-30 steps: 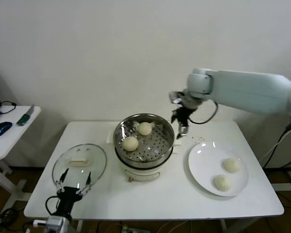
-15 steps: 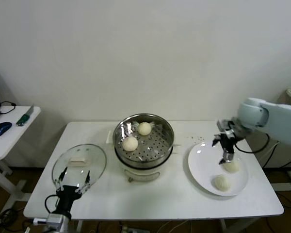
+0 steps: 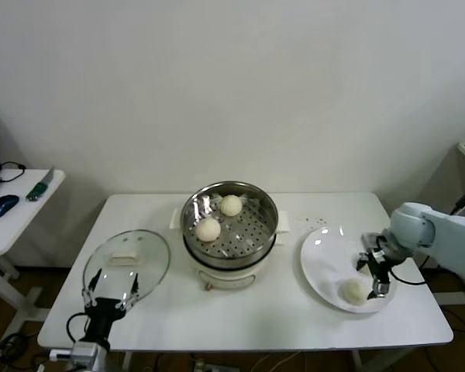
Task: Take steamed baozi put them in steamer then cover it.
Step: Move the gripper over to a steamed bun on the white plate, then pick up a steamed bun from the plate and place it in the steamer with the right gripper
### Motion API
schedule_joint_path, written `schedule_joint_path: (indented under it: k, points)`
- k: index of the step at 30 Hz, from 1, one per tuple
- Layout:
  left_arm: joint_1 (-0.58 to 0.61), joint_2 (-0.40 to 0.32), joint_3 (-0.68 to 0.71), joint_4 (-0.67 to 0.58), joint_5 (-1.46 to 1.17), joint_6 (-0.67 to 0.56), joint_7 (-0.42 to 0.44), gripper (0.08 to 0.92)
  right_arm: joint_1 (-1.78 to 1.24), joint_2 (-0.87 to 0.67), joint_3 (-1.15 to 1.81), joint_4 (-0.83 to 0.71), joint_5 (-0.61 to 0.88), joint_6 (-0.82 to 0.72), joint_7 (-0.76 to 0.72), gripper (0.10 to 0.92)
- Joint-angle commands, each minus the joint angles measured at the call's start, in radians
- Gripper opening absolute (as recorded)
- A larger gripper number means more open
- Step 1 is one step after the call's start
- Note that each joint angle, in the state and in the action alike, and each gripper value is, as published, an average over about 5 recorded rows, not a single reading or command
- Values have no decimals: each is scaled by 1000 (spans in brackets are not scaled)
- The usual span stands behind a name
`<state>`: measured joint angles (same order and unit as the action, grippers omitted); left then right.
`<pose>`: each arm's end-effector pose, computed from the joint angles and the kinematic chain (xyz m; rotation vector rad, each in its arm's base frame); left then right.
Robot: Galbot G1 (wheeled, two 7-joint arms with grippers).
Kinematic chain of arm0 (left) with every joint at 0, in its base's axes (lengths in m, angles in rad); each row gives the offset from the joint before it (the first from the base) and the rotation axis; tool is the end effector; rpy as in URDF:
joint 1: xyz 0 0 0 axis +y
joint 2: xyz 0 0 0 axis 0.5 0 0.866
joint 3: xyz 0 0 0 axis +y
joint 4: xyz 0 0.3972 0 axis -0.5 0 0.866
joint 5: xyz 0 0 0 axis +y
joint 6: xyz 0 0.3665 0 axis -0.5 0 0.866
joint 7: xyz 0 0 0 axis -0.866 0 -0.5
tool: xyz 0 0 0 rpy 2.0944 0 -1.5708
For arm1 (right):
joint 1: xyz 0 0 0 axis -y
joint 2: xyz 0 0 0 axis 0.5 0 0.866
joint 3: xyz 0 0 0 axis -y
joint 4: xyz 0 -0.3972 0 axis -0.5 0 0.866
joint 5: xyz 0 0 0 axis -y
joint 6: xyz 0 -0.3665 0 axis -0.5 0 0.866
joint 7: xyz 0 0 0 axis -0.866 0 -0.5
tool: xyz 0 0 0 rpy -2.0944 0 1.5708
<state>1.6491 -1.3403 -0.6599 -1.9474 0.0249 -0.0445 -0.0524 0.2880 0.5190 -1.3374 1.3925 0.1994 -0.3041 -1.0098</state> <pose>0.1396 0.1050 -0.3930 0.0812 -2.9516 -0.4417 0.4906 -0.2299 -0.2239 1.2314 -1.2567 1.1843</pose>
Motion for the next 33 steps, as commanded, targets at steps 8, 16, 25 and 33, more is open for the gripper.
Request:
schedule_joint_path:
  k: [8, 16, 25, 33]
  points:
    - [0, -2, -9, 11, 4, -3, 0, 823, -136, 75, 85, -79, -57, 3, 1, 823]
    - [-3, -1, -6, 12, 10, -2, 0, 823, -124, 88, 86, -88, -42, 7, -6, 762]
    - [-1, -2, -6, 10, 11, -2, -2, 823, -84, 77, 64, -84, -42, 29, -20, 679]
    - [4, -2, 0, 5, 15, -1, 0, 823, 207, 119, -101, -12, -104, 222, -60, 666]
